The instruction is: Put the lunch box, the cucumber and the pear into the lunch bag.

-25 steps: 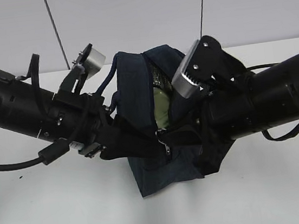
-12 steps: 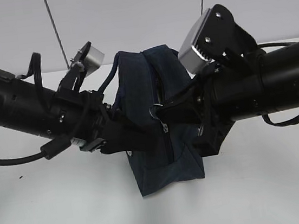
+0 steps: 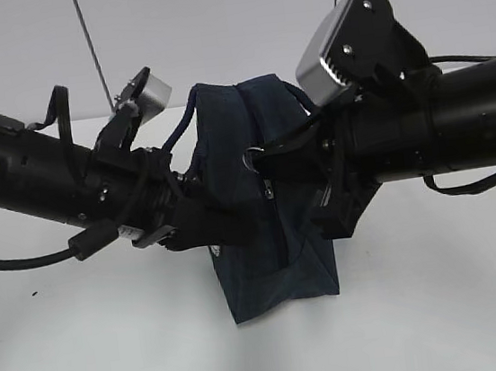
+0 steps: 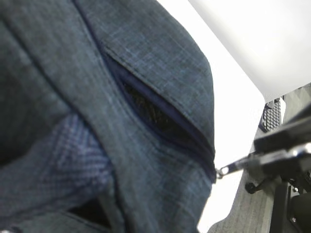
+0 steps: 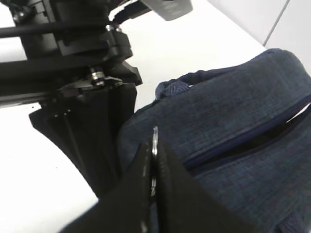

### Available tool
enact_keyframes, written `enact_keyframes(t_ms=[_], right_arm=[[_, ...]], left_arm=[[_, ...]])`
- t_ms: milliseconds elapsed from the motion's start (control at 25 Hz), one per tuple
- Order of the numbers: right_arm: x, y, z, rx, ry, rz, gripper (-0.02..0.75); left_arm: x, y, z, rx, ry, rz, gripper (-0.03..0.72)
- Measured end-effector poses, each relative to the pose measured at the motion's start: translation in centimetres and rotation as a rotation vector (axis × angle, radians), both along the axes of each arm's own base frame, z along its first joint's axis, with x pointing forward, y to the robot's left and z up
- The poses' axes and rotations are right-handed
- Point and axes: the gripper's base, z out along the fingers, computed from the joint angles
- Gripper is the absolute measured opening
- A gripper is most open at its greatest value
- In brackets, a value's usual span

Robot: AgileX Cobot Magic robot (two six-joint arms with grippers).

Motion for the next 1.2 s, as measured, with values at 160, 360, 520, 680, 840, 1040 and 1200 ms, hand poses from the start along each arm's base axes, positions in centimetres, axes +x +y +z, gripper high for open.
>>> enact_keyframes(t_ms=[160, 360, 520, 680, 840, 1040, 1200], right_arm=[[0.1, 0.0, 0.1, 0.004, -0.010, -0.005, 0.006], [0.2, -0.1, 0.2, 0.004, -0.041, -0.013, 0.006], [0.7, 0.0, 0.4, -0.004, -0.055, -0.028, 0.006], [1.8, 0.5, 0.3, -0.008, -0.054, -0.027, 0.006], [2.9, 1.1, 0.2, -0.008, -0.051, -0.027, 0.006], [4.1, 1.6, 0.6, -0.020, -0.080, -0.036, 0.006], [5.2, 1.7, 0.9, -0.043, -0.109, -0.060, 0.006]], left_arm=[[0.1, 0.1, -0.1, 0.012, -0.009, 0.001, 0.002], [0.1, 0.1, -0.1, 0.013, -0.010, 0.002, -0.006], [0.0, 0.1, -0.1, 0.016, -0.009, -0.011, -0.006], [-0.2, 0.2, -0.2, 0.035, -0.009, -0.046, -0.007], [-0.4, 0.3, -0.3, 0.070, 0.020, -0.051, -0.008], [-0.5, 0.5, -0.5, 0.101, 0.047, -0.056, -0.008], [-0.7, 0.6, -0.5, 0.111, 0.055, -0.073, -0.008]])
